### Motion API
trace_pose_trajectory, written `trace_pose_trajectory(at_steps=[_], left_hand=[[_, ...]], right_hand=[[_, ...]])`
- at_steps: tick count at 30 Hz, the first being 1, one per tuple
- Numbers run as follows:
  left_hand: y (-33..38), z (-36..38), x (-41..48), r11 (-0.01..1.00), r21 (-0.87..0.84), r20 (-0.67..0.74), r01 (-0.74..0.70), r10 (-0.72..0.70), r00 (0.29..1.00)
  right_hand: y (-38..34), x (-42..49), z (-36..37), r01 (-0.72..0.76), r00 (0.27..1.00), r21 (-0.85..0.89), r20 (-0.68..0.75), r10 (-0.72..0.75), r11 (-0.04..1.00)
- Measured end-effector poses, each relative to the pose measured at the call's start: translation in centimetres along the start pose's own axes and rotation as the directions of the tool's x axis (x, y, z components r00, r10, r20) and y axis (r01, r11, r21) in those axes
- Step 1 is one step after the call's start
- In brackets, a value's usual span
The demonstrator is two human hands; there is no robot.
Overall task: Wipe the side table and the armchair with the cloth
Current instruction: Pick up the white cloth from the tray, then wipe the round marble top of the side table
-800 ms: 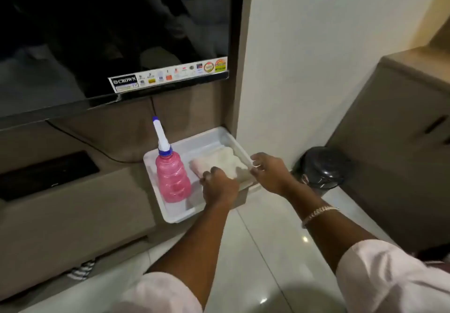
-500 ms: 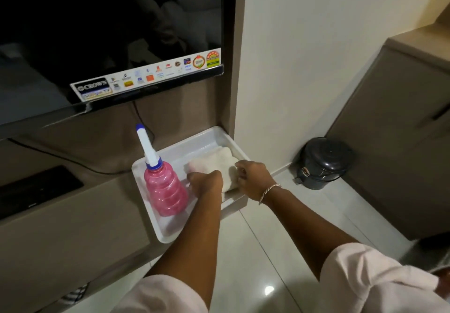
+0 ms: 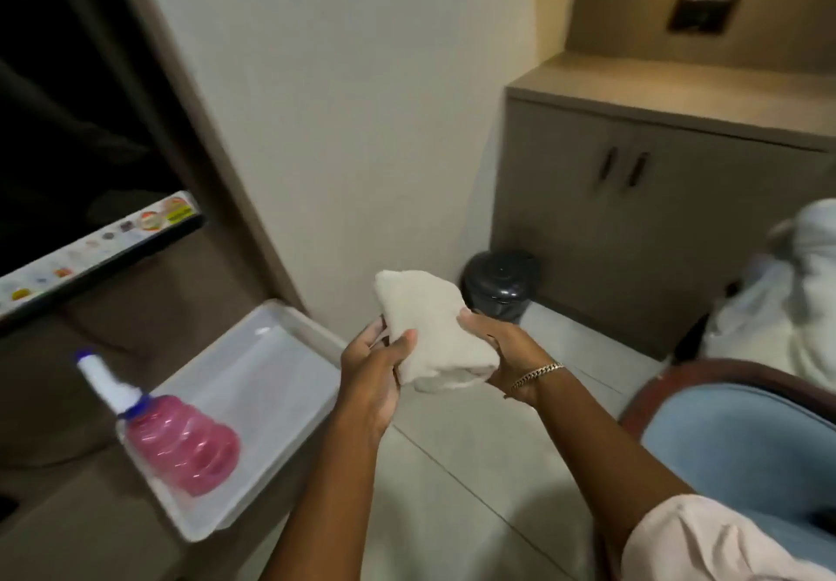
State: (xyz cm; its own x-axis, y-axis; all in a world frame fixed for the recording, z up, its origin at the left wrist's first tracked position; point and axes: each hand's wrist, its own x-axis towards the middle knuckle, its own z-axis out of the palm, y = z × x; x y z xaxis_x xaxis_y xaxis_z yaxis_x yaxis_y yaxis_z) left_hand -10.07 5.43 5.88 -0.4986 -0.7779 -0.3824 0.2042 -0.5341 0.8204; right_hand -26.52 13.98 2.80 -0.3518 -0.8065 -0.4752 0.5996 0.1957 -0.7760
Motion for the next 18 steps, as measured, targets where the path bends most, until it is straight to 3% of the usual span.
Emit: trace_pose_trajectory(at_steps=[5,11,14,18], left_hand=[[-9.9,10.2,-4.5,0.961,0.265,0.206,0.079,-0.136,0.969],[-25.9,23.8,-14.8,0.877,0.468,0.4,0.109,-0.321,0.858],[-33.9,29.1,-19.9,0.812,0.568,0.454,0.135,-0.446,0.771],[-44.2,34.9,-26.2,0.718,0.688,0.476,0.107,-0.557,0.681]], right_hand=[[0.9,-10.9,-14.3,0.071,0.967,0.044,-0.247,-0.058,0.996],[4.5,-28.0,-31.5,0.183,0.81,0.029,-0.571,-0.134,0.983],[7.1,-35.5,-39.0,0.231,0.647,0.042,-0.753,-0.121,0.972],[12.7,-43.8,-47.8,0.234,0.346,-0.015,-0.933,-0.098,0.972]])
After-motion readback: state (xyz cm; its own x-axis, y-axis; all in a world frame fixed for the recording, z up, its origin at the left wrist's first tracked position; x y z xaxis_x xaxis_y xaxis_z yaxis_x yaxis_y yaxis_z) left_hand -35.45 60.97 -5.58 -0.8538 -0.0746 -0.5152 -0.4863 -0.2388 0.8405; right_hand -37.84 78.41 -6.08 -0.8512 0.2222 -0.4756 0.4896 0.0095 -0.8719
